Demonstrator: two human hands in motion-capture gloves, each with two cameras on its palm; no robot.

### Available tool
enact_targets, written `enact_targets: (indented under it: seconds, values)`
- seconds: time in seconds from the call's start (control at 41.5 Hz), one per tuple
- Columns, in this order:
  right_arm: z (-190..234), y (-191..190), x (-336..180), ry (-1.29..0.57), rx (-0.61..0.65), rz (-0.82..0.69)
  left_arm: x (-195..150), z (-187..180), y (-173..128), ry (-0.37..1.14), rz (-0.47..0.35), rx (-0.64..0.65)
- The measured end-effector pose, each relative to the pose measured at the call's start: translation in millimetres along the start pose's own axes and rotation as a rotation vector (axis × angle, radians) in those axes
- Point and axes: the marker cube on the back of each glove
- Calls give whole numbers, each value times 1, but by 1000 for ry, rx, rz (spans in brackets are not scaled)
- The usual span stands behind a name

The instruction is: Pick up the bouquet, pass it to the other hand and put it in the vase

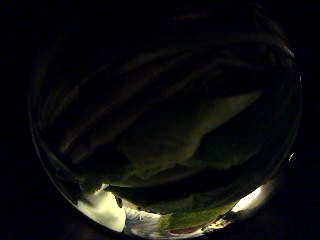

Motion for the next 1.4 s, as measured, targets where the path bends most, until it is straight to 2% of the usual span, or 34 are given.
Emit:
enact_targets:
  seconds: [0.024,0.048,0.12,0.241,0.313,0.41,0.458,0.578,0.699,0.795,0.915,1.036,1.132,1.397]
  values:
    - [-1,2,-1,-39,4,59,4,-3,-4,-32,-69,9]
    - [-3,2,-2,-65,8,95,9,-7,-11,-59,-100,21]
    - [-12,1,-9,-85,21,129,32,-20,-33,-109,-89,62]
    - [-26,-2,-16,13,25,124,68,-37,-57,-129,-64,121]
    - [-32,-5,-19,69,3,57,83,-46,-69,-140,-36,158]
    - [-42,-17,-15,200,-53,-197,105,-65,-91,-186,-5,234]
    - [-44,-20,-16,212,-71,-236,113,-73,-101,-210,12,260]
    - [-47,-9,-15,168,-47,125,127,-96,-119,-252,-17,295]
    - [-54,-10,-8,187,-26,186,123,-114,-130,-272,-67,305]
    - [-54,-10,-15,174,-20,209,112,-123,-134,-269,-73,317]
    - [-54,-10,-22,82,-34,289,91,-129,-137,-284,-85,283]
    - [-59,-17,-1,177,-31,68,71,-134,-132,-314,-96,276]
    - [-59,-10,-1,173,-29,173,51,-137,-132,-329,-105,278]
    - [-60,-5,-3,149,-26,211,24,-142,-130,-308,-140,263]
